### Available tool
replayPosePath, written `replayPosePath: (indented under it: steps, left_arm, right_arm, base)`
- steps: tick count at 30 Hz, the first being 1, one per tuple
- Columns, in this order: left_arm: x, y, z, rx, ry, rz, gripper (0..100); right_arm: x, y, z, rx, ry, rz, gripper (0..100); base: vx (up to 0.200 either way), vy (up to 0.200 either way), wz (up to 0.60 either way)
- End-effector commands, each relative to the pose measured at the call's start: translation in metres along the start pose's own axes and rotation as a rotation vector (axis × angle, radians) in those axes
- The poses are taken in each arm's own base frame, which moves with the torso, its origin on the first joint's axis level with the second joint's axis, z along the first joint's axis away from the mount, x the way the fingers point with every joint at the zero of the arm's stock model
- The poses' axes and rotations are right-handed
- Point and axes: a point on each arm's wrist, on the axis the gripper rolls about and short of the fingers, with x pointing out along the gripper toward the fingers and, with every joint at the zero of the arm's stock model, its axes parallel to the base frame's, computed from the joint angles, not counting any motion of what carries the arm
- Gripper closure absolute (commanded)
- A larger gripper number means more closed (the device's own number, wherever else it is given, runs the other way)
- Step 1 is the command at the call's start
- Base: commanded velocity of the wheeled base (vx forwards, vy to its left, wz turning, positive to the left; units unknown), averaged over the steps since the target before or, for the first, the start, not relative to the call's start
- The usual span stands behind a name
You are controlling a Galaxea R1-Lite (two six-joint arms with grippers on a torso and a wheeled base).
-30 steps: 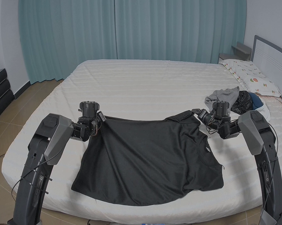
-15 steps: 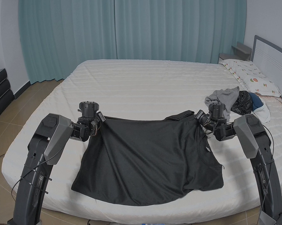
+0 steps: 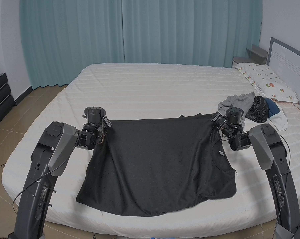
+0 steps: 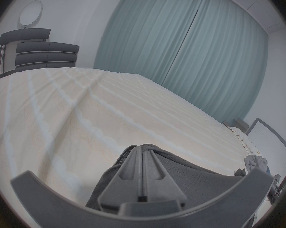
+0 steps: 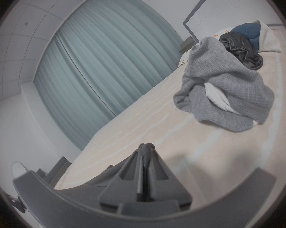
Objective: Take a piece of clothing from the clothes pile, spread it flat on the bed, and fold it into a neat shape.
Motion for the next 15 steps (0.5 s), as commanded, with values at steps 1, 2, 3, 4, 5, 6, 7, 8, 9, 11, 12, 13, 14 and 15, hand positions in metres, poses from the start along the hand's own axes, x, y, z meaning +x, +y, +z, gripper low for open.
replayPosePath:
  steps: [1,2,3,4,5,6,7,8,9,11,12,13,14,15]
  left_arm:
    - [0.002,0.002,-0.007,0.003,0.009,0.005,0]
    - [0.002,0.002,-0.007,0.003,0.009,0.005,0]
    - [0.002,0.002,-0.007,0.003,0.009,0.005,0]
    - [0.002,0.001,-0.006,0.002,0.007,0.003,0]
    - [0.001,0.001,-0.003,-0.001,0.003,0.002,0]
    - [0.001,0.001,-0.003,0.000,0.005,0.003,0]
    - [0.001,0.002,-0.002,0.000,0.007,0.008,0]
    - [0.000,0.002,-0.001,-0.001,0.005,0.007,0]
    - [-0.001,0.002,0.005,-0.004,-0.002,0.009,0]
    - [-0.004,0.002,0.011,-0.009,-0.007,0.013,0]
    - [-0.012,0.001,0.021,-0.030,-0.006,0.017,0]
    - [-0.015,0.001,0.024,-0.038,-0.006,0.017,0]
    - [-0.023,0.001,0.034,-0.052,0.000,0.015,0]
    - [-0.030,0.002,0.041,-0.059,0.007,0.013,0]
  right_arm:
    - [0.002,-0.016,-0.025,-0.027,0.044,-0.024,0]
    - [0.002,-0.015,-0.027,-0.025,0.048,-0.022,0]
    - [0.002,-0.015,-0.027,-0.025,0.048,-0.022,0]
    - [0.002,-0.013,-0.022,-0.021,0.038,-0.020,0]
    - [0.002,-0.012,-0.018,-0.019,0.033,-0.021,0]
    - [0.002,-0.012,-0.016,-0.019,0.030,-0.022,0]
    - [0.001,-0.005,-0.003,-0.006,0.008,-0.010,0]
    - [0.000,-0.004,-0.001,-0.001,0.004,-0.009,0]
    - [-0.004,-0.004,0.011,0.025,-0.007,-0.018,0]
    - [-0.011,-0.001,0.022,0.049,-0.004,-0.024,0]
    - [-0.023,0.000,0.033,0.075,0.012,-0.040,0]
    - [-0.028,0.001,0.037,0.085,0.017,-0.046,0]
    - [-0.039,0.004,0.045,0.104,0.037,-0.046,0]
    - [-0.049,0.007,0.048,0.112,0.062,-0.041,0]
  base:
    - [0.000,0.000,0.00]
    - [0.000,0.000,0.00]
    - [0.000,0.000,0.00]
    - [0.000,0.000,0.00]
    - [0.000,0.000,0.00]
    - [0.000,0.000,0.00]
    - [0.000,0.000,0.00]
    - [0.000,0.000,0.00]
    - [0.000,0.000,0.00]
    - [0.000,0.000,0.00]
    - [0.000,0.000,0.00]
    - [0.000,0.000,0.00]
    - [0.000,0.000,0.00]
    - [0.000,0.000,0.00]
